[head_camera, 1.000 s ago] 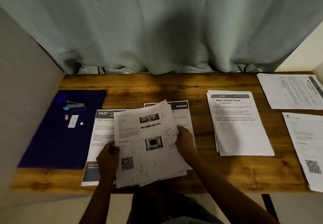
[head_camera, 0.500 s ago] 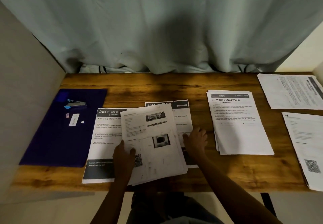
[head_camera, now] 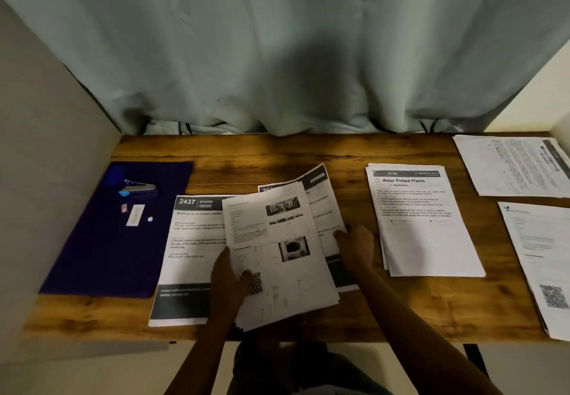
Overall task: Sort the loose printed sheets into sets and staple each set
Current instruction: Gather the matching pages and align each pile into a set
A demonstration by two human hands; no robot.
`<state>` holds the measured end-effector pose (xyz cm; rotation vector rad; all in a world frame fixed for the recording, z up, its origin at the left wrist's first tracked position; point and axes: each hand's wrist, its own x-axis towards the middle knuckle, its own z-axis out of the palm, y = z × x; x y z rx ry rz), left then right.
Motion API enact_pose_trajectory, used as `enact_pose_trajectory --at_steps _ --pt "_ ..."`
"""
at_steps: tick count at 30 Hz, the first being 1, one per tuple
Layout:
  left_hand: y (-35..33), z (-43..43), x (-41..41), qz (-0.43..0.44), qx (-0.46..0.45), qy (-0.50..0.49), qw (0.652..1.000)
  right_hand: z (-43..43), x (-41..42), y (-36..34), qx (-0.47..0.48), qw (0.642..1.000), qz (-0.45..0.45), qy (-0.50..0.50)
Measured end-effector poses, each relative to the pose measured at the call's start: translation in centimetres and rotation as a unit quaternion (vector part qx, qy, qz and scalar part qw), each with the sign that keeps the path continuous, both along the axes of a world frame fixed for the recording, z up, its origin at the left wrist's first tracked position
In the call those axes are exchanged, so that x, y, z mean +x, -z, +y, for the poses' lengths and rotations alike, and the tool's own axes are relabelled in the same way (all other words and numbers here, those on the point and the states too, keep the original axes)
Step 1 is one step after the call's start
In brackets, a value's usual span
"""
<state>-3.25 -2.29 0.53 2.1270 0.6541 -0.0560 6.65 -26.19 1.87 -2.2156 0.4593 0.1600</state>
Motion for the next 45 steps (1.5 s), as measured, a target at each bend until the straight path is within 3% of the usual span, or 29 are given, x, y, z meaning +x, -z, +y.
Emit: enact_pose_trajectory --at_steps 4,9,16,28,30,33,35,41,45 --pt "0.0 0.1 0.3 -0.001 -0.007 0.027 1.0 -1.6 1.3 -3.2 0.0 0.998 -0.066 -0.016" --pt "-0.2 -0.3 0.5 0.005 -0.021 0.039 0.999 -3.4 3.1 -9.6 -0.065 0.986 -0.151 -0.039" --pt "-0.7 0.3 1.4 -0.012 -0.047 0.047 0.998 -6.1 4.6 -14.2 0.025 0.984 -0.175 -0.012" --pt "-1.7 -0.5 1.6 -0.027 -0.115 -0.025 0.993 0.6 0.4 -2.3 0.103 0.99 0.024 -0.088" --pt "-1.7 -0.5 1.8 -0.02 -0.12 -0.025 0.992 1.7 -0.1 -1.2 0.084 0.99 0.051 -0.103" --pt "-1.5 -0.5 2.2 -0.009 -0.108 -0.023 0.994 2.8 -0.6 0.3 -0.06 0.988 0.054 -0.128" --pt "-1.2 -0.7 2.5 -0.006 -0.085 -0.026 0.996 3.4 -0.9 0.8 -0.104 0.984 0.054 -0.137" --pt "-0.2 -1.0 3.2 0.02 -0.065 -0.027 0.997 4.7 -0.9 1.1 -0.09 0.983 0.072 -0.146" --pt "0.7 -1.2 3.8 0.022 -0.051 -0.063 0.996 4.7 -0.4 1.0 -0.031 0.989 0.104 -0.097"
